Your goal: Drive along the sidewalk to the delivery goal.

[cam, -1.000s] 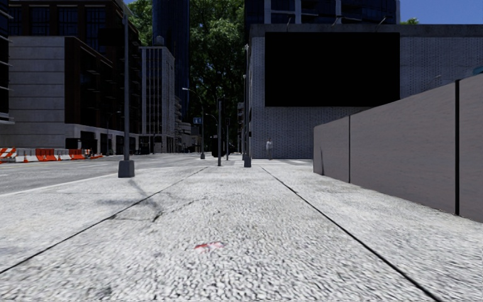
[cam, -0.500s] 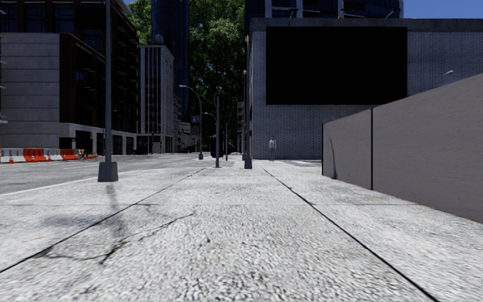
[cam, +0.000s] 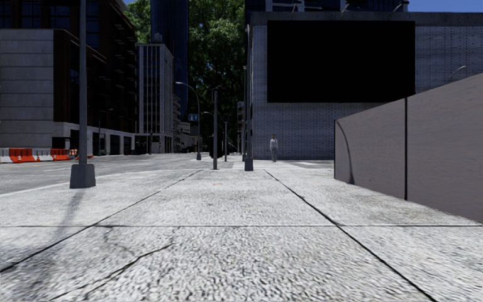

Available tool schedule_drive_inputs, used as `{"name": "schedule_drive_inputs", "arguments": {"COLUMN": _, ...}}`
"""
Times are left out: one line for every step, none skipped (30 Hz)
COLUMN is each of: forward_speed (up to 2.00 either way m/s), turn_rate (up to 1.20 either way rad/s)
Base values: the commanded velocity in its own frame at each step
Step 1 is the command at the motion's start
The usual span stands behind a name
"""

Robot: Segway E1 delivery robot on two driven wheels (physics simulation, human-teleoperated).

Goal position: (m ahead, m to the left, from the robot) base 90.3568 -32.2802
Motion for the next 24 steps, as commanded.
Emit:
{"name": "schedule_drive_inputs", "arguments": {"forward_speed": 2.00, "turn_rate": 0.00}}
{"name": "schedule_drive_inputs", "arguments": {"forward_speed": 2.00, "turn_rate": 0.00}}
{"name": "schedule_drive_inputs", "arguments": {"forward_speed": 2.00, "turn_rate": 0.00}}
{"name": "schedule_drive_inputs", "arguments": {"forward_speed": 2.00, "turn_rate": 0.00}}
{"name": "schedule_drive_inputs", "arguments": {"forward_speed": 2.00, "turn_rate": 0.00}}
{"name": "schedule_drive_inputs", "arguments": {"forward_speed": 2.00, "turn_rate": 0.00}}
{"name": "schedule_drive_inputs", "arguments": {"forward_speed": 2.00, "turn_rate": 0.00}}
{"name": "schedule_drive_inputs", "arguments": {"forward_speed": 2.00, "turn_rate": 0.00}}
{"name": "schedule_drive_inputs", "arguments": {"forward_speed": 2.00, "turn_rate": 0.00}}
{"name": "schedule_drive_inputs", "arguments": {"forward_speed": 2.00, "turn_rate": 0.00}}
{"name": "schedule_drive_inputs", "arguments": {"forward_speed": 2.00, "turn_rate": 0.00}}
{"name": "schedule_drive_inputs", "arguments": {"forward_speed": 2.00, "turn_rate": 0.00}}
{"name": "schedule_drive_inputs", "arguments": {"forward_speed": 2.00, "turn_rate": 0.00}}
{"name": "schedule_drive_inputs", "arguments": {"forward_speed": 2.00, "turn_rate": 0.00}}
{"name": "schedule_drive_inputs", "arguments": {"forward_speed": 2.00, "turn_rate": 0.00}}
{"name": "schedule_drive_inputs", "arguments": {"forward_speed": 2.00, "turn_rate": 0.00}}
{"name": "schedule_drive_inputs", "arguments": {"forward_speed": 2.00, "turn_rate": 0.00}}
{"name": "schedule_drive_inputs", "arguments": {"forward_speed": 2.00, "turn_rate": 0.00}}
{"name": "schedule_drive_inputs", "arguments": {"forward_speed": 2.00, "turn_rate": 0.00}}
{"name": "schedule_drive_inputs", "arguments": {"forward_speed": 1.99, "turn_rate": 0.00}}
{"name": "schedule_drive_inputs", "arguments": {"forward_speed": 1.88, "turn_rate": 0.00}}
{"name": "schedule_drive_inputs", "arguments": {"forward_speed": 1.81, "turn_rate": 0.00}}
{"name": "schedule_drive_inputs", "arguments": {"forward_speed": 1.81, "turn_rate": 0.00}}
{"name": "schedule_drive_inputs", "arguments": {"forward_speed": 1.78, "turn_rate": 0.00}}
